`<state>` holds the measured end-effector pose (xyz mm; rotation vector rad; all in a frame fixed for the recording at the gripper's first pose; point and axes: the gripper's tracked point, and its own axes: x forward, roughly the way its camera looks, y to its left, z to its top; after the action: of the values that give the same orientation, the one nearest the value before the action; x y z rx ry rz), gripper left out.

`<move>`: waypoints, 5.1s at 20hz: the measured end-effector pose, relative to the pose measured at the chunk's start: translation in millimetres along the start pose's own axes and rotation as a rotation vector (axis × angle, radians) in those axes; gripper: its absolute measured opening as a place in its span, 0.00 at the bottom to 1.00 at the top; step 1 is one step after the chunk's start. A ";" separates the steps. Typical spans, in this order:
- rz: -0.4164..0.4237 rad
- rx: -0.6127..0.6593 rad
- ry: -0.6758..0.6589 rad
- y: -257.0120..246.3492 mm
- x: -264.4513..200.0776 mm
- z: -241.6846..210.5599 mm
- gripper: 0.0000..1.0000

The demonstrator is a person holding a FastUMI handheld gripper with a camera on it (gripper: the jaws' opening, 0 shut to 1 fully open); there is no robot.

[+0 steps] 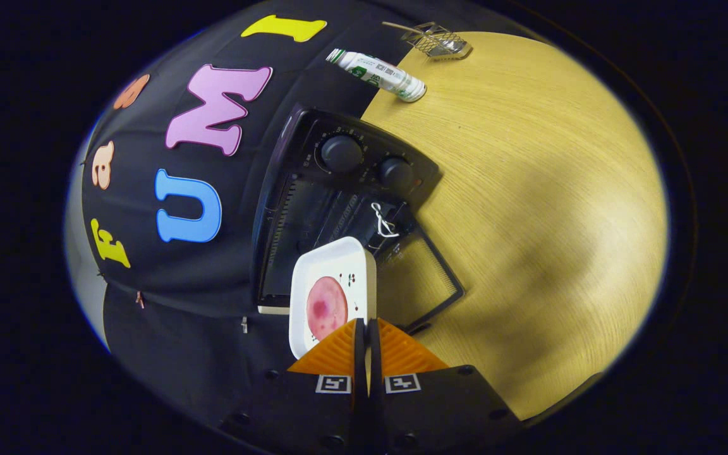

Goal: Open the toaster oven, put the food inside, and close the toaster oven door.

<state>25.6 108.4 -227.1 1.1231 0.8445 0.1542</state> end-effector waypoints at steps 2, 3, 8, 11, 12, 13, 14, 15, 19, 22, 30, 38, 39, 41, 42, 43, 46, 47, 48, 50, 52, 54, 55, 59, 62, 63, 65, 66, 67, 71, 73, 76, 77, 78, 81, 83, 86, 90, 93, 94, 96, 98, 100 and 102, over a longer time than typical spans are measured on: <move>-0.003 0.011 -0.037 8.0 19.3 6.5 0.05; -0.001 0.022 -0.057 11.6 29.4 9.3 0.05; -0.012 0.112 -0.139 20.9 73.5 32.7 0.05; -0.022 0.151 -0.180 23.8 91.0 40.7 0.05; -0.018 0.160 -0.186 25.8 96.4 42.2 0.05; -0.011 0.162 -0.199 29.0 101.2 44.7 0.05; -0.004 0.155 -0.219 32.4 106.1 48.1 0.05; 0.000 0.151 -0.236 35.2 108.9 51.4 0.05; 0.008 0.142 -0.281 43.4 117.4 58.7 0.05; 0.026 0.129 -0.284 47.9 116.5 58.5 0.11; 0.059 -0.019 -0.117 53.3 86.3 1.6 0.68; 0.033 -0.417 -0.032 52.5 25.7 -37.7 0.98; 0.040 -0.491 -0.034 56.3 20.4 -41.4 0.98; 0.037 -0.626 -0.055 59.4 9.0 -45.0 0.98; 0.022 -0.688 -0.060 58.8 4.7 -47.6 0.98; 0.004 -0.753 -0.066 56.2 3.5 -49.7 0.98; -0.041 -0.930 -0.050 45.5 2.7 -61.8 0.99; -0.070 -0.976 -0.038 38.5 2.9 -64.5 0.98; -0.120 -1.008 -0.039 28.1 3.3 -63.9 0.99; -0.188 -1.039 -0.028 7.8 7.0 -67.1 0.99; -0.261 -1.065 -0.011 -13.3 9.7 -68.9 0.99; -0.352 -1.113 0.014 -37.2 10.9 -67.2 0.99; -0.399 -1.136 0.026 -49.1 11.6 -66.0 0.99; -0.461 -1.120 0.061 -68.2 20.2 -67.4 0.99; -0.478 -1.079 0.057 -71.3 32.2 -64.9 0.99; -0.489 -1.067 0.058 -73.6 36.4 -64.7 0.99; -0.507 -1.040 0.068 -77.9 44.7 -65.8 0.99; -0.511 -1.024 0.079 -79.8 48.2 -68.0 0.99; -0.504 -1.007 0.066 -75.3 52.4 -67.1 0.99; -0.507 -0.996 0.063 -73.7 57.8 -69.0 0.99; -0.505 -0.992 0.071 -72.3 56.9 -69.0 0.99; -0.487 -1.014 0.057 -59.4 49.0 -66.8 0.99; -0.475 -1.053 0.042 -53.2 44.8 -66.2 0.99; -0.463 -1.092 0.032 -47.4 40.7 -65.3 0.99; -0.416 -1.100 0.005 -27.9 29.5 -64.9 0.98; -0.387 -1.040 -0.003 -16.3 24.7 -64.0 0.97; -0.348 -1.046 -0.039 4.8 22.5 -54.8 0.98; -0.313 -1.022 -0.146 45.1 10.0 -30.3 0.99; -0.265 -0.990 -0.245 81.6 0.0 -7.8 0.99; -0.244 -0.995 -0.285 92.2 -7.2 1.4 0.99; -0.233 -1.028 -0.367 106.5 -26.6 26.1 1.00; -0.233 -1.059 -0.452 117.2 -55.3 48.2 1.00; -0.210 -1.082 -0.548 130.3 -85.7 70.0 1.00; -0.204 -1.109 -0.642 137.8 -120.4 94.0 0.99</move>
<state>45.3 41.7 -33.4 0.0057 0.1887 0.0610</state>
